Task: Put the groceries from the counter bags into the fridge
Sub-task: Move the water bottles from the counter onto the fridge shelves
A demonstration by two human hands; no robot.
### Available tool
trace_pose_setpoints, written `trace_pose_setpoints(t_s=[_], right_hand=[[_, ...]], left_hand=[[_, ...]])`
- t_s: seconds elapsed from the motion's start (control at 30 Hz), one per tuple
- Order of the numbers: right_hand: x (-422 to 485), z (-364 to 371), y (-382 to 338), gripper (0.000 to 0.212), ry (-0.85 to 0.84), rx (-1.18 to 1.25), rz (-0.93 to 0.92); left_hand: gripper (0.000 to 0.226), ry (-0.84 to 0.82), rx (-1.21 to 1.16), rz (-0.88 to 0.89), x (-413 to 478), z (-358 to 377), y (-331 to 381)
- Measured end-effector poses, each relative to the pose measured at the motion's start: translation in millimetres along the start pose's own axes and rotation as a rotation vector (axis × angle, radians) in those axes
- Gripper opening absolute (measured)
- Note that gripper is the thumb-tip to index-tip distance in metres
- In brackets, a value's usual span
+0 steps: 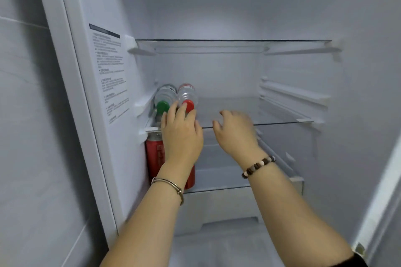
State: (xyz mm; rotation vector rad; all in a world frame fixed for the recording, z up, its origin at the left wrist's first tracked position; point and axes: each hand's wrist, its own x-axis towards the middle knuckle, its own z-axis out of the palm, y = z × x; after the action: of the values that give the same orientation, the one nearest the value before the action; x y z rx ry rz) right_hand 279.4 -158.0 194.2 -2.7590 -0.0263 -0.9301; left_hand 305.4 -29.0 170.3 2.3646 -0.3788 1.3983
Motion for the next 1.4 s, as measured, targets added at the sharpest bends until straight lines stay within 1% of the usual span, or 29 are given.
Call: trace_pose_setpoints(t_s=[0.1,0.23,0.33,0.43,0.57,0.67,0.8,0.9,1.1,1.23,1.4], right_hand=[[-36.7,10.7,21.1,0.042,0.121,-0.011,0.040],[-90.4,24.4,49.2,0.051,0.196,0.013,0.113],[-127.3,29.8,68.9,0.052,0.161,-0.034,0.199],[-162.4,30.2,85.4,0.054,0.092,-0.118,0.278],[-208.4,25.8,100.3,0.055,0.016,-0.156,0.392],[-249.8,24.5,110.9,0.055,0.000,-0.206,0.471],[-308.4,16.9,127.2,0.054,-0.037,-0.260,0.594],[-348.2,1.1,138.2,0.053,-0.042,-0.309,0.704],[-431.0,-41.1,153.6,0.056,-0.027,-0.364,0.909],[-493.7,-94.5,171.5,0.055,-0.033,-0.442,1.044],[-585.5,-181.5,185.5,0.055,-0.007,-0.534,1.223]], left_hand=[[0.040,-0.032,-0.036,0.070,-25.2,3.7,15.4],[0.046,-0.098,-0.121,0.164,-63.5,12.0,39.7],[0.043,-0.195,-0.201,0.196,-93.5,18.7,60.1],[0.045,-0.307,-0.263,0.241,-125.3,25.7,79.0],[0.048,-0.445,-0.331,0.304,-168.1,32.5,100.9],[0.046,-0.493,-0.398,0.368,-195.8,37.1,116.2],[0.043,-0.546,-0.564,0.435,-232.2,36.0,146.3],[0.042,-0.637,-0.669,0.494,-259.0,22.3,175.3],[0.047,-0.758,-0.753,0.679,-299.3,-13.1,245.0],[0.050,-0.852,-0.765,0.824,-327.1,-53.1,307.1],[0.056,-0.958,-0.773,1.005,-375.0,-118.4,400.9]])
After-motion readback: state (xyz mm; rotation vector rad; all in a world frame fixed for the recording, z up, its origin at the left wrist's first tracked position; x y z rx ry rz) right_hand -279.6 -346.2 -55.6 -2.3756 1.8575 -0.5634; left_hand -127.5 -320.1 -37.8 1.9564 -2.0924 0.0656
